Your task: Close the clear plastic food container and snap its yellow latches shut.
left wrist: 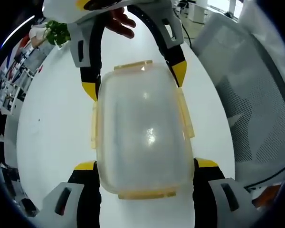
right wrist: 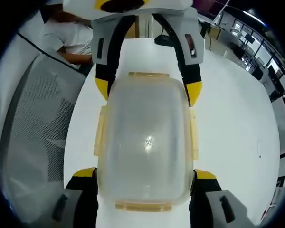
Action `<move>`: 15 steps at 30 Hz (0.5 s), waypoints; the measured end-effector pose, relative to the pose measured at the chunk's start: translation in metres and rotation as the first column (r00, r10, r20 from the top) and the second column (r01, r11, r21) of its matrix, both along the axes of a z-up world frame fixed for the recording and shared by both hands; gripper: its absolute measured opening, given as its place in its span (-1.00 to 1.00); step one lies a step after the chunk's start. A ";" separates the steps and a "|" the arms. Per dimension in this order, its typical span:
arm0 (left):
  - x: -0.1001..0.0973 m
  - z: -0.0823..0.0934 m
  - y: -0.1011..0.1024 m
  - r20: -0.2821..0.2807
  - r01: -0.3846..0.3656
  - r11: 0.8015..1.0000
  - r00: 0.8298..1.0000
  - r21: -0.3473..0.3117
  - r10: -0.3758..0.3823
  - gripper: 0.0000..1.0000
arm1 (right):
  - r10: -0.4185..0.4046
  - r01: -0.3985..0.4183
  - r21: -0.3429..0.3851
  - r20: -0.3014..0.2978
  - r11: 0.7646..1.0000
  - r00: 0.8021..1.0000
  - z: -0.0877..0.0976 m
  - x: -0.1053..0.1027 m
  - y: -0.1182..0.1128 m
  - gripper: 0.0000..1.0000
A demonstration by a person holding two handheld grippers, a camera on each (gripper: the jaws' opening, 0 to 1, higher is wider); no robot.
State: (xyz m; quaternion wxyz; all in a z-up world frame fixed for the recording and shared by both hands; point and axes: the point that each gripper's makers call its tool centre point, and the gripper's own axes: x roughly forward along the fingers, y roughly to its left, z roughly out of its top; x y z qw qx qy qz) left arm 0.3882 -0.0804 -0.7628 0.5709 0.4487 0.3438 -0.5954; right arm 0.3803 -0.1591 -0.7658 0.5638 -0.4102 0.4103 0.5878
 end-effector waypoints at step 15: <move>0.030 0.002 -0.003 -0.006 -0.008 1.000 1.000 0.013 0.008 0.57 | 0.010 -0.010 0.014 0.001 1.000 1.000 0.002 0.031 -0.003 0.59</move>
